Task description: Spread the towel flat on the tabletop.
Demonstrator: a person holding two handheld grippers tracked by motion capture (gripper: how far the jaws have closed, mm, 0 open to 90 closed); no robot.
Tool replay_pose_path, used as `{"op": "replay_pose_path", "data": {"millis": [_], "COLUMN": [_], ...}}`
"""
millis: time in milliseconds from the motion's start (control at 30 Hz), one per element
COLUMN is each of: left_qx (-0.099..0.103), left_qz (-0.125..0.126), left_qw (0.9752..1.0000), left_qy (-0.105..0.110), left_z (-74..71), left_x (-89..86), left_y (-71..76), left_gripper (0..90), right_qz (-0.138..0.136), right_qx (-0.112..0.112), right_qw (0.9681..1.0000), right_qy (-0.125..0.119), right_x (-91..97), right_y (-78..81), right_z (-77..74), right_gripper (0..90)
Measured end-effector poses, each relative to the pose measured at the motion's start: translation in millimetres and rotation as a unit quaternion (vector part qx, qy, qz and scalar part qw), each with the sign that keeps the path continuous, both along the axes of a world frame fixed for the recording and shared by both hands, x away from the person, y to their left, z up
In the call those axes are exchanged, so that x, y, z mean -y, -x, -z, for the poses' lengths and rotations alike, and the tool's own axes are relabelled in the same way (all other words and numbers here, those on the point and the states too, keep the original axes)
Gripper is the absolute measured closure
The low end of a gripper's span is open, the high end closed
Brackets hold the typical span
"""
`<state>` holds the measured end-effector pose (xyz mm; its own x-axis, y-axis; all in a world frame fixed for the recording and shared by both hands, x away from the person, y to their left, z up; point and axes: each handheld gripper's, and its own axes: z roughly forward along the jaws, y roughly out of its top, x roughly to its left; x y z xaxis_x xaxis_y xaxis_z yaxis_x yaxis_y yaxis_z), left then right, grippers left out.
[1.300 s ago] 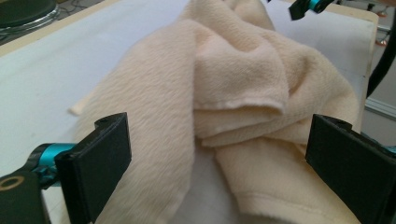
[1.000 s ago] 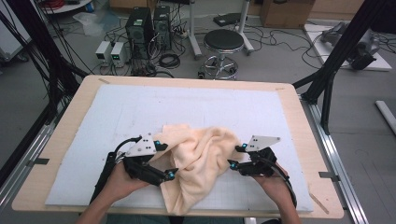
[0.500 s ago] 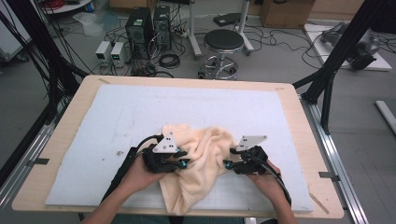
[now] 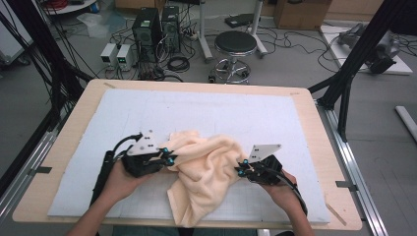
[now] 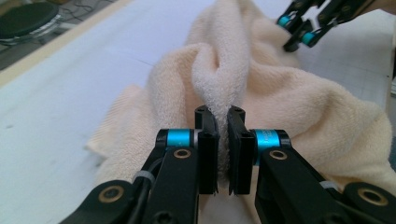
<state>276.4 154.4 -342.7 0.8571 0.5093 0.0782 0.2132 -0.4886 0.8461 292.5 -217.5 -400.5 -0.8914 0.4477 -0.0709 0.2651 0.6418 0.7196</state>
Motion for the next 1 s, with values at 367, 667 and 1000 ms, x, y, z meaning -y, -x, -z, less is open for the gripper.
{"op": "replay_pose_path", "data": {"millis": [367, 667, 1000], "left_qx": [0.024, -0.053, -0.041], "left_qz": [-0.068, -0.17, -0.108], "left_qw": [0.9971, 0.9839, 0.9928], "left_qy": [0.023, -0.019, 0.029], "left_z": [-44.9, -6.3, 5.7], "left_x": [-57.8, -49.3, -51.1], "left_y": [-16.7, -114.8, -84.3], "left_gripper": [84.0, 73.7, 55.4], "right_qz": [-0.028, 0.05, 0.054], "right_qx": [0.058, 0.035, 0.021], "right_qw": [0.9969, 0.9981, 0.9976], "right_qy": [-0.044, -0.004, -0.038], "right_x": [0.3, -18.7, 2.6], "right_y": [25.0, -49.0, -48.6], "right_z": [-69.3, -65.4, -46.3], "right_gripper": [82.2, 75.2, 62.6]}}
